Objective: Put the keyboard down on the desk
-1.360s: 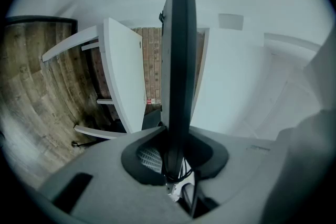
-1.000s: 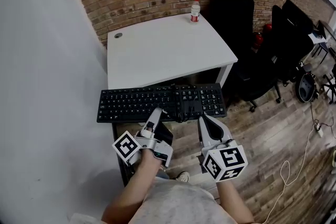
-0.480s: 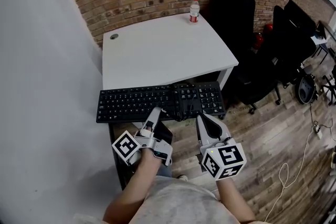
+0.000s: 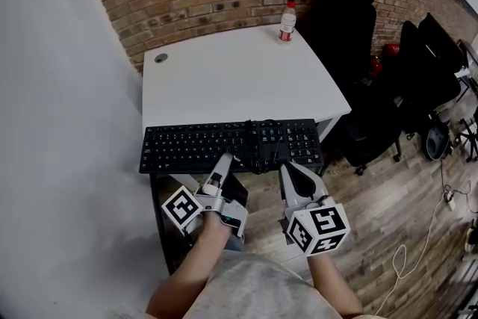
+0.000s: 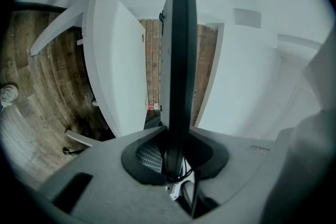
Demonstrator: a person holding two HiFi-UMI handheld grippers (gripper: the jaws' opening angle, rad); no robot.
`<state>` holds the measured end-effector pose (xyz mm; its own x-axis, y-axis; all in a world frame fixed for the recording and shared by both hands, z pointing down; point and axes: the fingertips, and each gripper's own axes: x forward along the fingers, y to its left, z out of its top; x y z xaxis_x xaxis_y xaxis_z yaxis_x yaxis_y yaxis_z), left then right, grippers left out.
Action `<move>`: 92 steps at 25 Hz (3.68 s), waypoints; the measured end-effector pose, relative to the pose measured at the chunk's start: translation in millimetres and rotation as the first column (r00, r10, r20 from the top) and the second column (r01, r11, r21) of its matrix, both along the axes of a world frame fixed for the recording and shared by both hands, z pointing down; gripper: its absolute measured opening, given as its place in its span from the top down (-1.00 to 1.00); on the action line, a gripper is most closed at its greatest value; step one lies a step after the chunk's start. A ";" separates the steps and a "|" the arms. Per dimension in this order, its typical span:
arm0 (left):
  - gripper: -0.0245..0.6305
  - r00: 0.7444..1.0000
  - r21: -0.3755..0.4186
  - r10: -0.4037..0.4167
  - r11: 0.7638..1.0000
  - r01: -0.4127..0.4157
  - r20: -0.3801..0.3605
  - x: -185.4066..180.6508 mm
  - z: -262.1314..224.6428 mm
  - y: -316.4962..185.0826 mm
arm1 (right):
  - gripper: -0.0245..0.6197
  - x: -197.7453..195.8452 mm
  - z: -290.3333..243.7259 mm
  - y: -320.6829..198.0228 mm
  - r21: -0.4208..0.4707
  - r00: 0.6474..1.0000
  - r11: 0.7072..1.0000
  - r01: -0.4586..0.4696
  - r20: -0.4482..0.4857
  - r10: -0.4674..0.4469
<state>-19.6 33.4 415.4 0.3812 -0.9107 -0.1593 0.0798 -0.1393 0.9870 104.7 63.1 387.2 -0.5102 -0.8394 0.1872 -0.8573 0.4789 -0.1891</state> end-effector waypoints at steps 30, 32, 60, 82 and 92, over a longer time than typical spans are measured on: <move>0.72 0.998 -0.063 0.003 0.998 -0.007 -0.064 -89.9 26.9 -181.6 | 0.90 -95.0 9.2 -184.2 -0.077 0.993 0.997 -0.009 -0.117 0.000; 0.72 0.998 -0.062 0.002 0.998 -0.006 -0.068 -91.0 28.1 -188.6 | 0.90 -96.9 10.5 -190.7 -0.079 0.994 0.997 -0.008 -0.113 -0.001; 0.72 0.984 -0.117 -0.176 0.978 0.171 -0.029 -68.1 71.2 -332.0 | 0.90 -74.7 49.1 -363.3 -0.144 0.977 0.972 0.185 -0.083 -0.198; 0.71 0.961 -0.271 -0.276 0.924 0.271 0.020 -68.5 137.4 -386.5 | 0.90 -75.1 97.9 -437.4 -0.253 0.942 0.922 0.292 -0.088 -0.323; 0.63 0.967 -0.290 -0.256 0.925 0.244 -0.003 -72.9 140.3 -387.2 | 0.90 -85.7 103.3 -437.9 -0.274 0.935 0.910 0.312 -0.079 -0.345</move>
<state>-92.5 -353.8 555.6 0.1343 -0.9847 0.1106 0.1186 0.1268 0.9848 18.9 -374.8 490.5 -0.7080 -0.5445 0.4497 -0.6839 0.6875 -0.2442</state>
